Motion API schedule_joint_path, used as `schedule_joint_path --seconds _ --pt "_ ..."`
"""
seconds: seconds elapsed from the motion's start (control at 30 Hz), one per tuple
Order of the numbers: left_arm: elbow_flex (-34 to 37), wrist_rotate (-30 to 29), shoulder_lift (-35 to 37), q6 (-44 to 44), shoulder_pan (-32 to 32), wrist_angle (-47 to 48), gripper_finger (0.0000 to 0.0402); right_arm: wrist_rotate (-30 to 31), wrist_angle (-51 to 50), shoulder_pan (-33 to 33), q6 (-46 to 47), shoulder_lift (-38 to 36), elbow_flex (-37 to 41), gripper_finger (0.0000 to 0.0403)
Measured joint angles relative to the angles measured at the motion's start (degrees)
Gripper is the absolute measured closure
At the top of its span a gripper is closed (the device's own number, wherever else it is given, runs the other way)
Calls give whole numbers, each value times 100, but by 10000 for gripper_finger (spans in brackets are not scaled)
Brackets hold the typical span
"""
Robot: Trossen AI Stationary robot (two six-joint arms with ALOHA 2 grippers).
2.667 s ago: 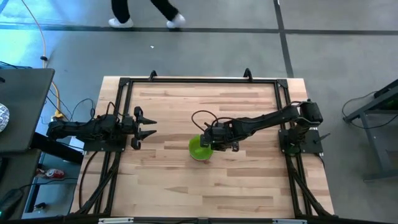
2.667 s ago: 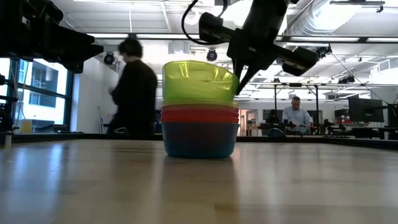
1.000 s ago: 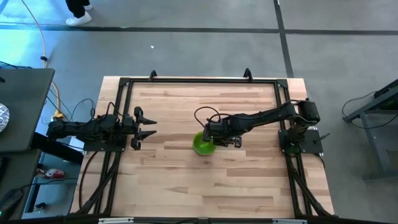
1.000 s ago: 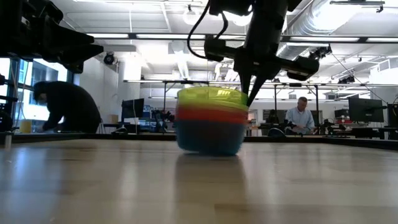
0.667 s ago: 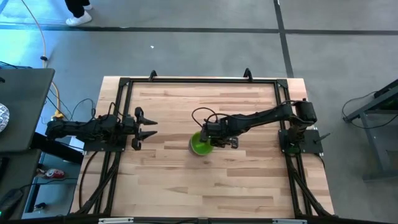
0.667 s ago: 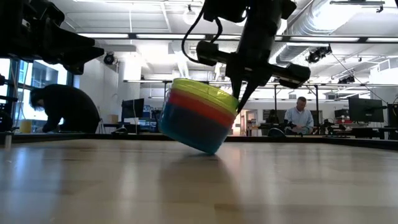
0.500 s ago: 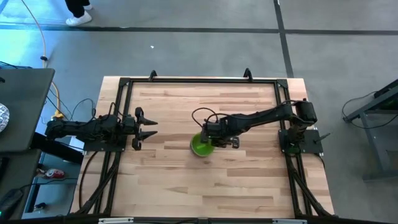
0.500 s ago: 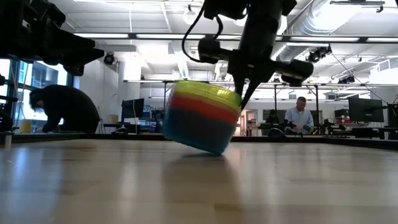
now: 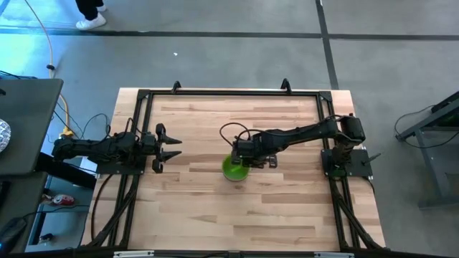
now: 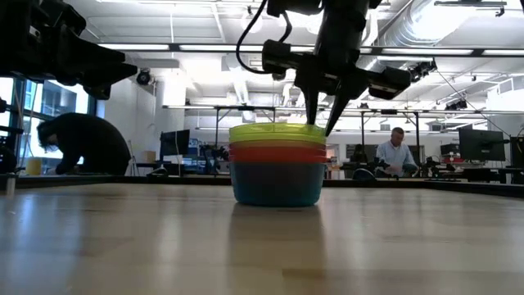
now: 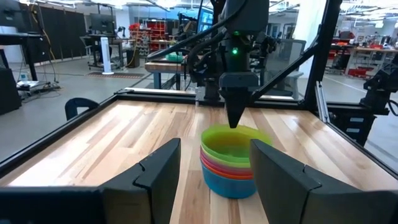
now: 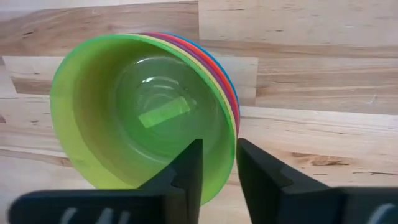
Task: Nest bowls inside each other
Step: Stack the green bowl on top of the yellow bowl, then return to Home Position
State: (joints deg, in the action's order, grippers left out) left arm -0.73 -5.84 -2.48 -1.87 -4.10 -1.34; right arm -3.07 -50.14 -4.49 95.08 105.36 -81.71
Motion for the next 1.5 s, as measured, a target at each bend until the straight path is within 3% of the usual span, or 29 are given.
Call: schedule_joint_path --seconds 0.2,0.47,0.57,0.77,1.1,1.23,1.37,1.5 --pt "0 19 0 -46 0 2 220 92 8 -2 -4 -2 0 280" --pt "0 22 0 -117 0 2 220 84 212 -4 -689 -195 -4 272" --pt "0 20 1 -181 0 1 220 341 670 -33 -1417 -405 -7 272" --pt "0 -128 1 -391 0 -20 220 1525 1323 -178 -3382 -859 -11 272" --pt "2 -762 2 -1139 0 -339 220 2978 1852 -688 -7845 -1483 -11 272" --pt "2 -1074 2 -1538 0 -496 220 3504 1886 -791 -8748 -1837 8 272" --pt "2 -1312 2 -1819 0 -652 220 3522 1938 -794 -9283 -2445 272 272" --pt "2 -1513 2 -1922 0 -660 220 3397 2460 -793 -9596 -3475 1037 272"
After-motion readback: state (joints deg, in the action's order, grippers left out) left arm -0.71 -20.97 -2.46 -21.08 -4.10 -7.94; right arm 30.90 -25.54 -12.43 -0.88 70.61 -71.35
